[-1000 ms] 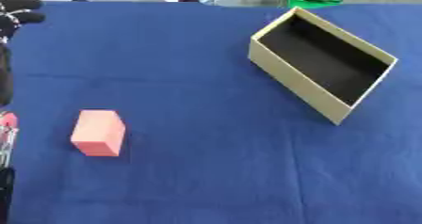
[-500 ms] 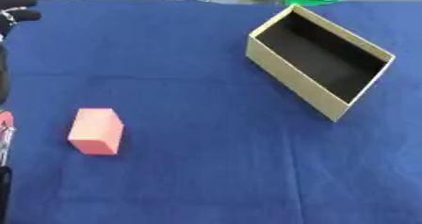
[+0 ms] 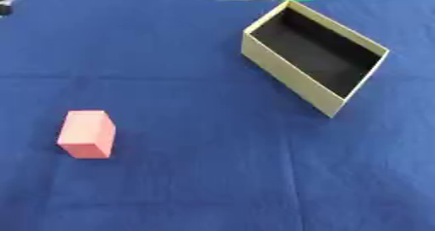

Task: Pick up objects on the table and place them in the box.

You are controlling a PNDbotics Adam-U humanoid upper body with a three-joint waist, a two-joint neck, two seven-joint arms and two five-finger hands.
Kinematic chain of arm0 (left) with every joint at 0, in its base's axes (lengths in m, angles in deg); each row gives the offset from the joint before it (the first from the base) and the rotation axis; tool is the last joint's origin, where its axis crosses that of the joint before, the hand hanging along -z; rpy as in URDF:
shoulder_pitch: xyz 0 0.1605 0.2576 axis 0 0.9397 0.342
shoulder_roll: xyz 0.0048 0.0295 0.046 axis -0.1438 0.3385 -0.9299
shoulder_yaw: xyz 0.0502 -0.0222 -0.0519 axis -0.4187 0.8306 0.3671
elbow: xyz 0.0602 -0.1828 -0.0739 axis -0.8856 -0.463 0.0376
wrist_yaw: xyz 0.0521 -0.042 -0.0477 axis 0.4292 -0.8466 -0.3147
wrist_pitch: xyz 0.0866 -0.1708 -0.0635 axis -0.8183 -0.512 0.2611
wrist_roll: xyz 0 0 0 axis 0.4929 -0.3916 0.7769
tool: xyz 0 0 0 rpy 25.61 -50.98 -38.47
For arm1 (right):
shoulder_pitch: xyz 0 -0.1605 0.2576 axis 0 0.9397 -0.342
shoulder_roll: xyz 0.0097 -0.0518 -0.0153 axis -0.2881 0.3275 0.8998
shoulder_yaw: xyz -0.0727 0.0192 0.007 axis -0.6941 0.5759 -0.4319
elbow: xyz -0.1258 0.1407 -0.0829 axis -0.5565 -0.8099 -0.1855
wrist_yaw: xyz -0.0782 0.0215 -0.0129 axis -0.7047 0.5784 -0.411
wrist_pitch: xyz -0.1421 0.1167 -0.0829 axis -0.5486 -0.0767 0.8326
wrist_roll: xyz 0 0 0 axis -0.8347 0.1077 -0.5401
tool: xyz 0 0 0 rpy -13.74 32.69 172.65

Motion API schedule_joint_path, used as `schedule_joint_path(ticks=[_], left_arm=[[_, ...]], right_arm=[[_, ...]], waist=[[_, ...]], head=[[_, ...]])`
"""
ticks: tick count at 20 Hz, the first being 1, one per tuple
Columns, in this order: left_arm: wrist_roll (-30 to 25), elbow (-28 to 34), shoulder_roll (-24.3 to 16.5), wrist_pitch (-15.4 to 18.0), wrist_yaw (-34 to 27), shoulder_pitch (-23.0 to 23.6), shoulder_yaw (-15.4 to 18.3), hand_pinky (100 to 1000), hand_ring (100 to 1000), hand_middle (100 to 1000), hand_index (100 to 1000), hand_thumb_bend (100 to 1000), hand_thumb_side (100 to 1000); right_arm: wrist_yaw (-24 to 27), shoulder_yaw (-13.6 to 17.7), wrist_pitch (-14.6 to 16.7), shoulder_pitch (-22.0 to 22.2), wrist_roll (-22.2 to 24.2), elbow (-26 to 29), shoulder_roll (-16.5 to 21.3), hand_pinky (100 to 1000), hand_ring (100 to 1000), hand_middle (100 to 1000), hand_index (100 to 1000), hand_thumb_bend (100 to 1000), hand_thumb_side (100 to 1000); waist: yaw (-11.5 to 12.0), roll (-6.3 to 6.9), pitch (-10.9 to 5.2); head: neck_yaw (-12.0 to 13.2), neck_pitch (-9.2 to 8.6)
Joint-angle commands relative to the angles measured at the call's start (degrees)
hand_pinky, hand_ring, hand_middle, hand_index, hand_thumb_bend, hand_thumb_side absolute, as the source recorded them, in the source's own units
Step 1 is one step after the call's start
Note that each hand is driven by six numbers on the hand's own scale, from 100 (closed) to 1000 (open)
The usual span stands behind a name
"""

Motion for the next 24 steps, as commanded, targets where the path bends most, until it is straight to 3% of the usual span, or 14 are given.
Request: schedule_joint_path(ticks=[1, 6, 13, 20, 24], left_arm=[[-0.8, 0.9, -8.0, 1.2, 4.8, 1.5, -0.8, 683, 690, 759, 855, 100, 743], [-0.5, -0.4, -18.2, 3.4, 11.2, 4.9, -2.2, 701, 711, 768, 866, 100, 667], [-6.0, -4.8, -30.2, 7.6, 16.3, 6.2, -5.8, 728, 737, 780, 874, 207, 716], [-17.7, -6.5, -34.8, 9.4, 20.0, 4.1, -9.5, 755, 771, 808, 901, 432, 798], [-26.0, -6.1, -35.9, 10.5, 21.3, 2.0, -11.0, 778, 790, 820, 905, 556, 758]], right_arm=[[-0.5, 0.8, -0.1, -0.1, -0.3, 1.0, 2.2, 792, 782, 780, 814, 100, 941], [-0.6, 0.8, -0.1, 0.1, -0.4, 1.0, 2.6, 792, 782, 780, 814, 100, 941], [-0.7, 0.7, -0.1, 0.1, -0.3, 1.0, 3.0, 791, 782, 780, 813, 100, 940], [-0.6, 0.5, -0.1, 0.1, -0.1, 1.0, 3.2, 791, 781, 780, 813, 100, 940], [-0.6, 0.4, -0.1, 0.0, 0.1, 1.0, 3.2, 792, 781, 780, 813, 100, 940]], waist=[[0.2, 0.13, -1.3], [0.3, 0.36, -1.29], [0.6, 0.47, -1.44], [0.5, 0.57, -1.6], [0.4, 0.61, -1.66]], head=[[-0.4, 0.3], [-0.3, 0.17], [-0.4, -0.01], [-0.4, -0.29], [-0.3, -0.41]])
